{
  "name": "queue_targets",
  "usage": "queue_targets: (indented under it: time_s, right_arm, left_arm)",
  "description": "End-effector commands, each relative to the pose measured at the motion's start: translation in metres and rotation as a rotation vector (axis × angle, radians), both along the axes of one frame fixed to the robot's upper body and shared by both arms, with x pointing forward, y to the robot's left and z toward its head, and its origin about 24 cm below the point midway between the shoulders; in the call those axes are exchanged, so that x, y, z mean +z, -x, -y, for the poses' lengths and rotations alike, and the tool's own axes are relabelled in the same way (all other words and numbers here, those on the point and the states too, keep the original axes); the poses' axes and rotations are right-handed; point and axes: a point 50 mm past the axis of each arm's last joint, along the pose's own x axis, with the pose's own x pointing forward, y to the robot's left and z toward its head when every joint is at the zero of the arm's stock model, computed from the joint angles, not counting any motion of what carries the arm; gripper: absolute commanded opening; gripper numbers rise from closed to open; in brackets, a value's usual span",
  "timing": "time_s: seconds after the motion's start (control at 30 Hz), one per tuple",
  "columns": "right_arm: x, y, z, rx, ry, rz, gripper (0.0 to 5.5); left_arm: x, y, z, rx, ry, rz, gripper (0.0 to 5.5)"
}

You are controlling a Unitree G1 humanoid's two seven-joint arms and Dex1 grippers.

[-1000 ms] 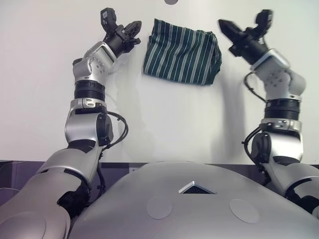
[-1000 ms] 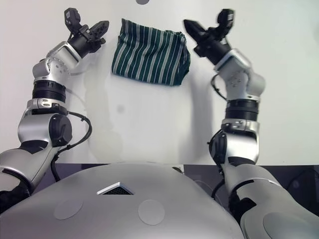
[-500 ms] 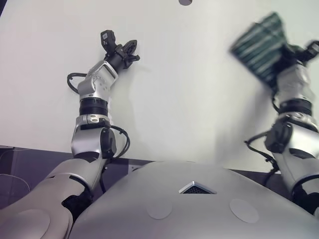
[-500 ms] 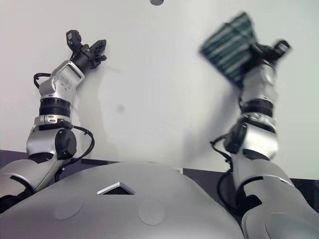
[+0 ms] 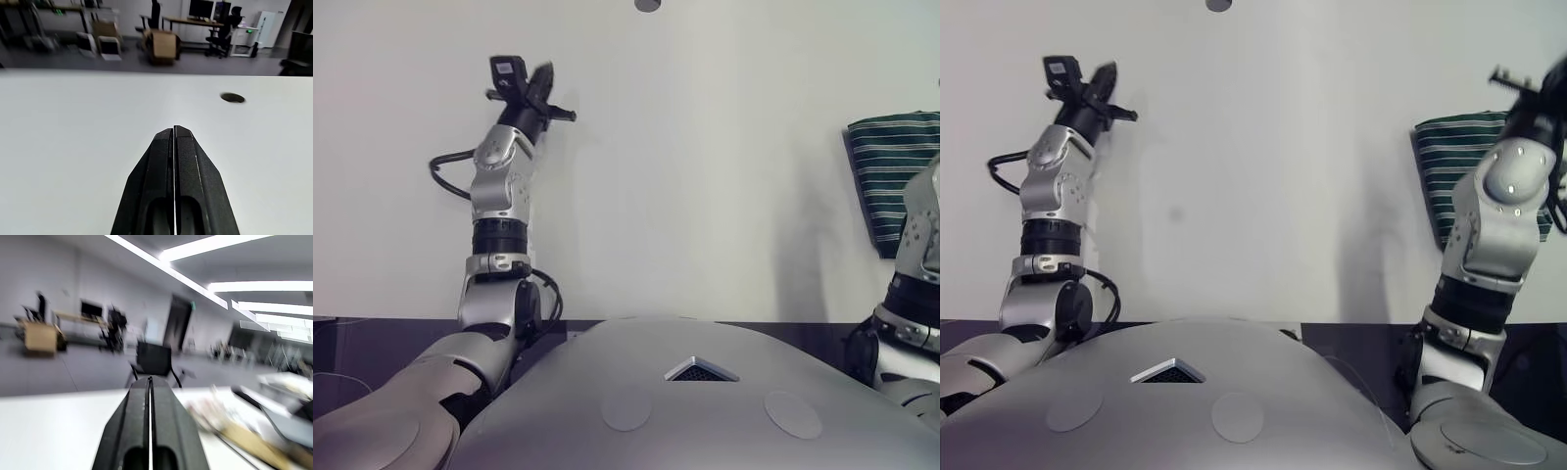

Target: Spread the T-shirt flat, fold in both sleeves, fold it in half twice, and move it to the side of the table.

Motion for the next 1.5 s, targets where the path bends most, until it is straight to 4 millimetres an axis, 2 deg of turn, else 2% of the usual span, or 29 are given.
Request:
queue_targets:
  time_s: [0.03, 0.1, 0.17, 0.73, 1.0, 1.2, 1.4, 1.5]
  right_arm:
    - [-0.032, -0.006, -0.047, 0.146, -0.113, -0.051, 0.00]
    - [-0.044, -0.005, -0.061, 0.202, -0.153, -0.080, 0.00]
    - [-0.048, -0.005, -0.066, 0.233, -0.169, -0.097, 0.00]
    - [-0.063, -0.009, -0.065, 0.287, -0.164, -0.173, 0.00]
    - [-0.065, -0.017, -0.061, 0.304, -0.163, -0.194, 0.00]
    - [-0.066, -0.014, -0.061, 0.316, -0.155, -0.218, 0.00]
    - [-0.075, -0.009, -0.071, 0.322, -0.181, -0.240, 0.00]
    - [-0.075, -0.013, -0.073, 0.312, -0.197, -0.229, 0.00]
  left_arm:
    - [0.028, 0.016, 0.023, 0.018, -0.100, 0.187, 0.01]
    - [0.028, 0.024, 0.026, 0.030, -0.127, 0.198, 0.01]
    - [0.026, 0.027, 0.026, 0.050, -0.121, 0.182, 0.01]
    - [0.000, 0.024, 0.028, 0.151, -0.061, 0.055, 0.01]
    - [-0.002, 0.018, 0.033, 0.172, -0.042, 0.060, 0.01]
    - [-0.004, 0.021, 0.036, 0.187, -0.029, 0.054, 0.01]
    - [-0.005, 0.018, 0.024, 0.190, -0.044, 0.043, 0.01]
    - [-0.002, 0.012, 0.022, 0.186, -0.046, 0.051, 0.01]
